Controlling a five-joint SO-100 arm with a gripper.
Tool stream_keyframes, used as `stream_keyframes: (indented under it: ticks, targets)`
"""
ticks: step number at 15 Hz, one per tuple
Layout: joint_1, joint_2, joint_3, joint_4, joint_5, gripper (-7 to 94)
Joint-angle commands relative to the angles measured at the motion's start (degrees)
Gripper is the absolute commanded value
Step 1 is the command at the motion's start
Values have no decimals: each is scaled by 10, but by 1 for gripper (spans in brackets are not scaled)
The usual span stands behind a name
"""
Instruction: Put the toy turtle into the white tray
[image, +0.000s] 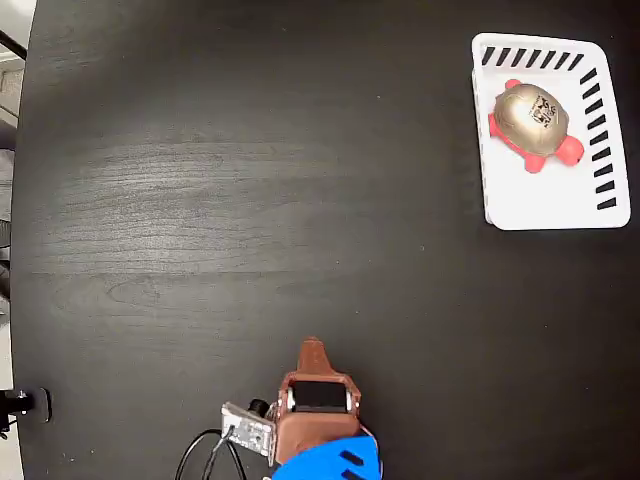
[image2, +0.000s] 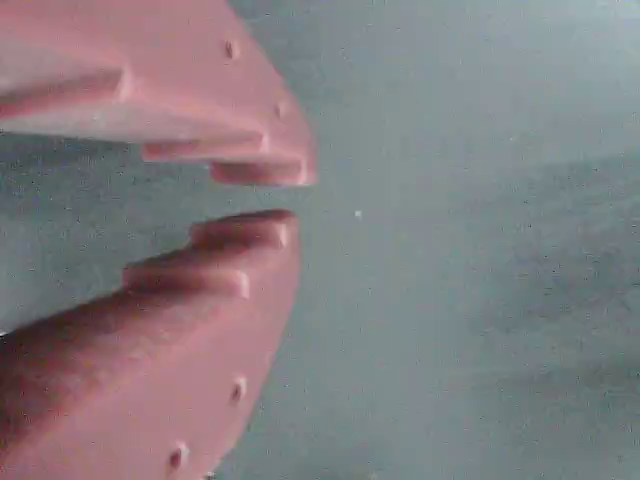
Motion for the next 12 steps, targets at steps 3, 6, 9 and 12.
stream_keyframes:
  ticks: [3,6,9,12]
  targets:
    - [6,46,28,11,19,0]
    - [5,46,28,11,15,0]
    - [5,46,28,11,15,0]
    - [5,46,28,11,14,0]
